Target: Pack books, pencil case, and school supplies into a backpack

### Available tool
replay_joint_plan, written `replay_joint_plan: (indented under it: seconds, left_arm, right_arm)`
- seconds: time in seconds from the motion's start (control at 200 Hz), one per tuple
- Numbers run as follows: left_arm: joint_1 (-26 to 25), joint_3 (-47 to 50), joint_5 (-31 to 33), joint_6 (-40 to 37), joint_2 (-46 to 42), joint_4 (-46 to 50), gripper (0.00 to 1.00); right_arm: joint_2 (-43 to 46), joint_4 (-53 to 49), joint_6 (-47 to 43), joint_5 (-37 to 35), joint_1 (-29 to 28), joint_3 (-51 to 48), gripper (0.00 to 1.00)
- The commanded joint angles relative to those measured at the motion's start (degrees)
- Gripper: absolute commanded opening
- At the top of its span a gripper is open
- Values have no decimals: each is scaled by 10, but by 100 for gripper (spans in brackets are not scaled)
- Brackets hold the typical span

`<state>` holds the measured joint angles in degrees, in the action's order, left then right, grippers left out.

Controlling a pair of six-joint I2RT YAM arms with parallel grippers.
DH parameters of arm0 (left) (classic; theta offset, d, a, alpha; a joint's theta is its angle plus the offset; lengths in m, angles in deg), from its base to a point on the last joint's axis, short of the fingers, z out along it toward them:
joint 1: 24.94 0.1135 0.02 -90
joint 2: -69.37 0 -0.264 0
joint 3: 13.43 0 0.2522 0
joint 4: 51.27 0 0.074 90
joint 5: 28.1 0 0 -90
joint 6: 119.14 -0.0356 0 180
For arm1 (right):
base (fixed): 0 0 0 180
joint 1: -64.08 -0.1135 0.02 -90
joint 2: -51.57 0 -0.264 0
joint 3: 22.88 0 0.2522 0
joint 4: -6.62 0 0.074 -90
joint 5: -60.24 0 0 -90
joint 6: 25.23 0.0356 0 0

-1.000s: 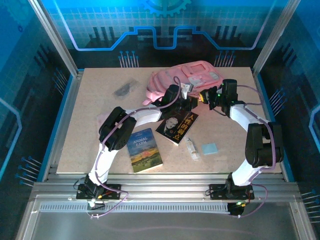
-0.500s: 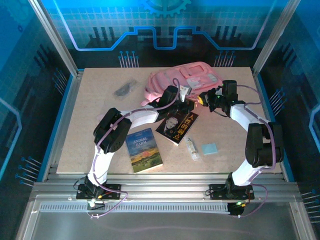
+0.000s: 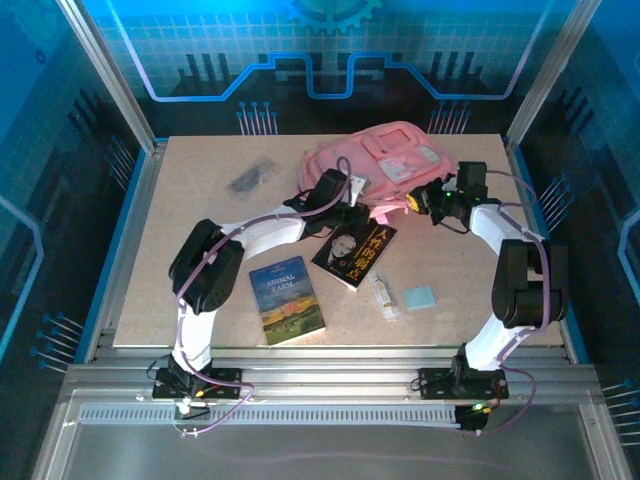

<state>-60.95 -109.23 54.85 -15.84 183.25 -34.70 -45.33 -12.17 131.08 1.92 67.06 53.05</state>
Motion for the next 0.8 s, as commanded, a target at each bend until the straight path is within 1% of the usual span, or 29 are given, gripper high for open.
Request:
replay_joint_plan:
  seconds: [0.0, 0.105, 0.195, 0.3, 0.34, 0.39, 0.41, 0.43, 0.475, 0.51, 0.59, 0.715, 0.795]
  left_arm:
    - [52, 56, 92, -9, -47, 88, 0]
    - [85, 94, 88, 6, -82, 97, 0]
    - [92, 97, 72, -3, -108, 124, 0]
    - [83, 90, 2, 2, -137, 127, 0]
    - [75, 81, -24, 7, -141, 125, 0]
    - [60, 65, -38, 13, -139, 126, 0]
    - [53, 56, -42, 14, -137, 127, 0]
    - [47, 50, -44, 16, -131, 128, 0]
    - [34, 27, -53, 22, -123, 128, 0]
    - [25, 10, -63, 30, -112, 125, 0]
    - [10, -31, -87, 46, -87, 122, 0]
    - [-12, -97, -105, 54, -47, 126, 0]
    - [-22, -130, -118, 56, -23, 128, 0]
  right_arm:
    - [0, 8, -25, -2, 26, 31, 0]
    - [-16, -5, -44, -13, 33, 52, 0]
    - [-42, -16, -64, -20, 35, 83, 0]
    - [-75, -37, -86, -19, 28, 127, 0]
    - [-83, -47, -91, -13, 25, 142, 11]
    - [-85, -60, -97, -6, 21, 151, 33]
    - [-84, -67, -100, -5, 20, 153, 43]
    - [-80, -74, -104, -4, 18, 153, 51]
    - [-68, -92, -116, -1, 18, 150, 62]
    - [-56, -114, -128, 1, 18, 145, 66]
    - [-17, -156, -154, 10, 22, 122, 72]
    - [59, -205, -182, 26, 36, 59, 75]
    - [104, -216, -183, 42, 42, 21, 75]
